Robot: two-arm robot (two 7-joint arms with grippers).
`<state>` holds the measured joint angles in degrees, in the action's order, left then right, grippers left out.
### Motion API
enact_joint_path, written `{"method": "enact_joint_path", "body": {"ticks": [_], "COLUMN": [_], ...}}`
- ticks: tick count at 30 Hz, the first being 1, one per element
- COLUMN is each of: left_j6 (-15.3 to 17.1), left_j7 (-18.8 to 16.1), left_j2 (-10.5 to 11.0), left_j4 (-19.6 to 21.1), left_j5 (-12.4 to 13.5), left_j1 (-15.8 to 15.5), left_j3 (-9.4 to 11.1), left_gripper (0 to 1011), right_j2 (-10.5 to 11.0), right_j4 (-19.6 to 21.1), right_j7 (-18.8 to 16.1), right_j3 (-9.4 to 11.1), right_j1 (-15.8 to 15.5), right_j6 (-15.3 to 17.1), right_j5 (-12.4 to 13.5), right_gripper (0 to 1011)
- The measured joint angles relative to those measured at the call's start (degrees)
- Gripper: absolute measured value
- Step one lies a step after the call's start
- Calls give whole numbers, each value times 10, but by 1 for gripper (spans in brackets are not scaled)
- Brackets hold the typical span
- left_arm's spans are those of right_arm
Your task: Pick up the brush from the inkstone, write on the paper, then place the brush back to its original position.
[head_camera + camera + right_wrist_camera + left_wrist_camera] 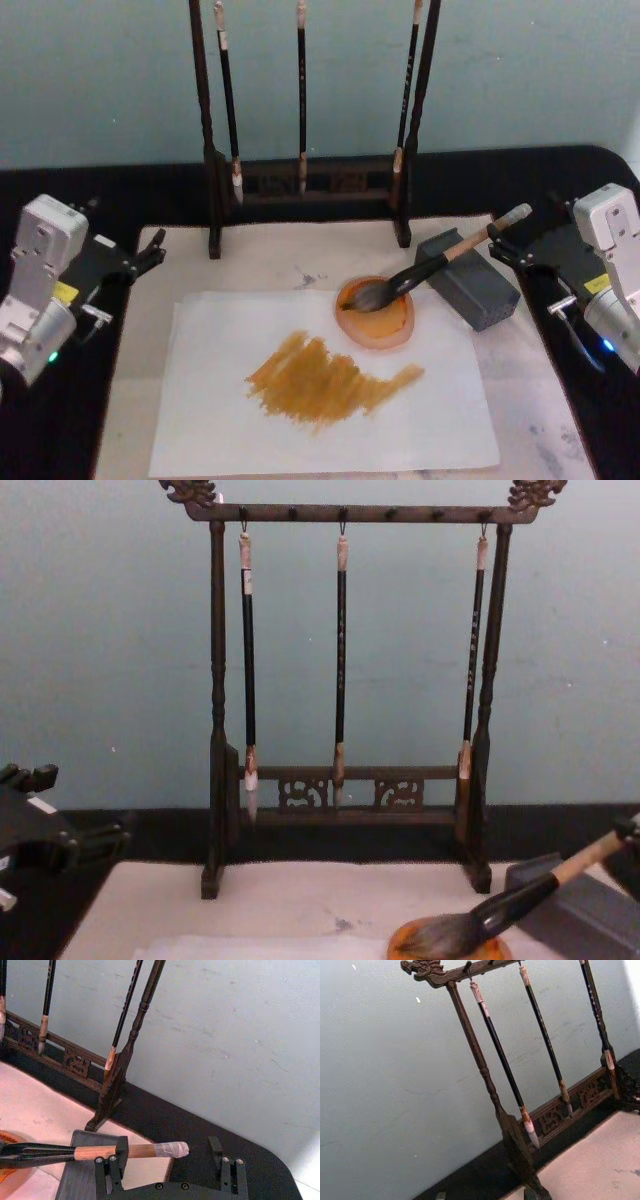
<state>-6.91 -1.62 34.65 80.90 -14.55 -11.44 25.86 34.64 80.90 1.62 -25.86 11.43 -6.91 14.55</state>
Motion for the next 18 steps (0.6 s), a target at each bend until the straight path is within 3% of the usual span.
{"method": "enact_joint_path", "body": {"ticks": [14,18], "left_j6": [0,0], "left_j7": [0,0], "left_j2": [0,0], "left_j4": [0,0], "left_j5": [0,0], "left_j1": [0,0], "left_j3": [0,0], "left_gripper": [1010,1010], "right_j2": [0,16], "right_j4": [1,48], "right_j7": [0,-9], "right_j3": [0,20], "right_j1": [0,-35], "right_j6": [0,6], "right_j5": [0,17], "right_gripper": [1000,1000]}}
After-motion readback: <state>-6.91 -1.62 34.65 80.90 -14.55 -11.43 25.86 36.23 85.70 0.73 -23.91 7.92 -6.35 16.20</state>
